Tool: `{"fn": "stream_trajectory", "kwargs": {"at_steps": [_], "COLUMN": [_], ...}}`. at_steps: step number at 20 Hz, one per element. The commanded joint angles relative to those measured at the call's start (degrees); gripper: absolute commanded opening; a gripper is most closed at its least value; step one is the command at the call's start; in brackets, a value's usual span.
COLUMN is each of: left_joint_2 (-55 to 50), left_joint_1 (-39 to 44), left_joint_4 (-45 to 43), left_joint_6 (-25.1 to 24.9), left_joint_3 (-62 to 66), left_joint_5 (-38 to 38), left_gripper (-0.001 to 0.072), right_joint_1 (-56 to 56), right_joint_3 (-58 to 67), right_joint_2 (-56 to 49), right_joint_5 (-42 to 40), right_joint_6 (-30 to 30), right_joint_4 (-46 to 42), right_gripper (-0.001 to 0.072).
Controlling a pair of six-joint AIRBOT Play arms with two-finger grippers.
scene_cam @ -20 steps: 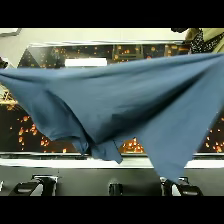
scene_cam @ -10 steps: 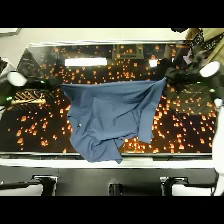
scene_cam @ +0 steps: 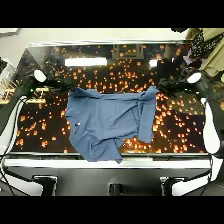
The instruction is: Fold the clothes and pants, and hang the long-sleeved shirts on hangers.
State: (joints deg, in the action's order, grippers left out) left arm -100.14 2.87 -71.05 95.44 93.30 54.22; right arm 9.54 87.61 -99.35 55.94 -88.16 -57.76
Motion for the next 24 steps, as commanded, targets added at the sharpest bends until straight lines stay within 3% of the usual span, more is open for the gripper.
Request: {"fn": "stream_trajectory", "kwargs": {"at_steps": [1, 5, 7, 10, 13, 17, 22, 23, 24], "left_joint_2": [4.0, 14.5, 22.8, 36.9, 49.6, 60.9, 64.5, 64.5, 64.5], "left_joint_1": [-3.9, -8.3, -9.3, -9.3, -9.3, -9.2, -9.2, -9.2, -9.2], "left_joint_4": [0.1, -0.1, 0.2, 4.3, 9.9, 13.2, 13.3, 13.3, 13.3], "left_joint_6": [-4.6, -7.0, -7.0, -5.9, -2.9, 0.7, 1.7, 2.2, 2.2], "left_joint_3": [1.8, -6.4, -17.6, -36.4, -50.7, -58.2, -58.3, -58.4, -58.4], "left_joint_5": [10.2, 20.5, 19.8, 16.6, 15.4, 17.4, 22.0, 22.6, 23.1], "left_gripper": [0.0389, 0.0389, 0.0388, 0.0389, 0.0389, 0.0389, 0.039, 0.039, 0.039], "right_joint_1": [5.4, 15.1, 16.5, 15.3, 12.4, 6.8, -0.1, -1.0, -1.2], "right_joint_3": [-0.2, -13.0, -25.4, -42.5, -54.3, -59.3, -59.3, -59.3, -59.3], "right_joint_2": [3.9, 12.3, 18.1, 25.2, 28.7, 28.7, 28.7, 28.7, 28.7], "right_joint_5": [14.1, 20.7, 20.1, 18.2, 12.6, 6.6, 0.8, 0.5, 1.0], "right_joint_6": [8.1, 11.3, 11.4, 16.1, 18.8, 20.4, 17.3, 17.1, 17.2], "right_joint_4": [0.0, 1.6, 3.0, 12.0, 15.9, 18.2, 18.2, 18.4, 18.8], "right_gripper": [0.0434, 0.0433, 0.0434, 0.0437, 0.0477, 0.0477, 0.0468, 0.0378, 0.0201]}}
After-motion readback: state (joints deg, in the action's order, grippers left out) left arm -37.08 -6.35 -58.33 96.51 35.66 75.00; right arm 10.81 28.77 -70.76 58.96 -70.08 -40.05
